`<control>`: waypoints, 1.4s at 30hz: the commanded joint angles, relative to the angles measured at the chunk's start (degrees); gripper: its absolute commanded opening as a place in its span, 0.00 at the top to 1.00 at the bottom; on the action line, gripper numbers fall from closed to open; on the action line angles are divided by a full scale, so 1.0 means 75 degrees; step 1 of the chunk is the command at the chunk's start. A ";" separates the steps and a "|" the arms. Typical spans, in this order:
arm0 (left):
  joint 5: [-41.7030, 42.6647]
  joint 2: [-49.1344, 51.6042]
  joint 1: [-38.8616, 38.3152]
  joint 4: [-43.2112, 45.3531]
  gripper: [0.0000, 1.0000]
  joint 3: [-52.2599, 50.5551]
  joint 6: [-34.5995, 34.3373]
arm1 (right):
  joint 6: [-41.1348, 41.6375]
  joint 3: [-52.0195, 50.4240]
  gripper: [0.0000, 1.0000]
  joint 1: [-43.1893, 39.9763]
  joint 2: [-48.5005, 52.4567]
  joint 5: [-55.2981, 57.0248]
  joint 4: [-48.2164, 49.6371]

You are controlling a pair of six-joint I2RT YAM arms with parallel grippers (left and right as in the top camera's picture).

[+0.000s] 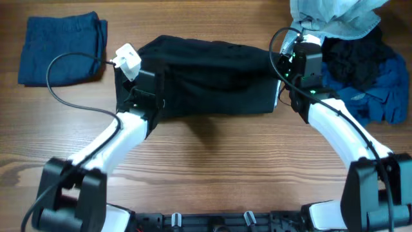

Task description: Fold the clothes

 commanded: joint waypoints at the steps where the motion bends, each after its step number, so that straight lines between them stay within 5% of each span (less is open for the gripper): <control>1: -0.0326 0.0667 0.0364 0.0772 0.96 0.0105 0.0061 | 0.0032 -0.0023 0.96 0.0015 0.0525 0.0688 0.0638; 9: -0.0321 0.1868 0.0848 0.3136 0.93 0.0108 0.0064 | 0.0035 -0.0023 0.96 0.0012 0.1749 0.0912 0.2719; 19: 0.0172 0.2658 0.1174 0.3812 0.88 0.0682 0.0102 | 0.0017 -0.0017 0.96 0.0012 0.2104 0.1399 0.3669; 23: 0.0423 0.2669 0.1174 0.3850 0.55 0.0968 0.0708 | 0.0006 -0.0017 0.96 0.0012 0.2104 0.1463 0.3826; 26: 0.0513 0.2669 0.1174 0.3870 0.02 0.1154 0.1090 | 0.0012 -0.0015 0.95 0.0012 0.2104 0.1629 0.4013; 27: 0.0589 0.2669 0.1174 0.3870 0.00 0.1218 0.1224 | 0.0009 -0.0015 0.86 0.0012 0.2104 0.1629 0.4112; 31: 0.0676 0.2669 0.1174 0.3867 0.00 0.1294 0.1728 | 0.0006 -0.0015 0.01 0.0012 0.2104 0.1629 0.4214; 38: 0.0676 0.2553 0.1067 0.3369 0.00 0.1291 0.2570 | -0.0364 -0.0003 0.00 0.0012 0.2090 0.1466 0.4170; 42: 0.0714 0.1903 0.0842 0.1670 0.00 0.1291 0.2987 | -0.0379 0.0119 0.00 -0.0012 0.1492 0.0119 0.2588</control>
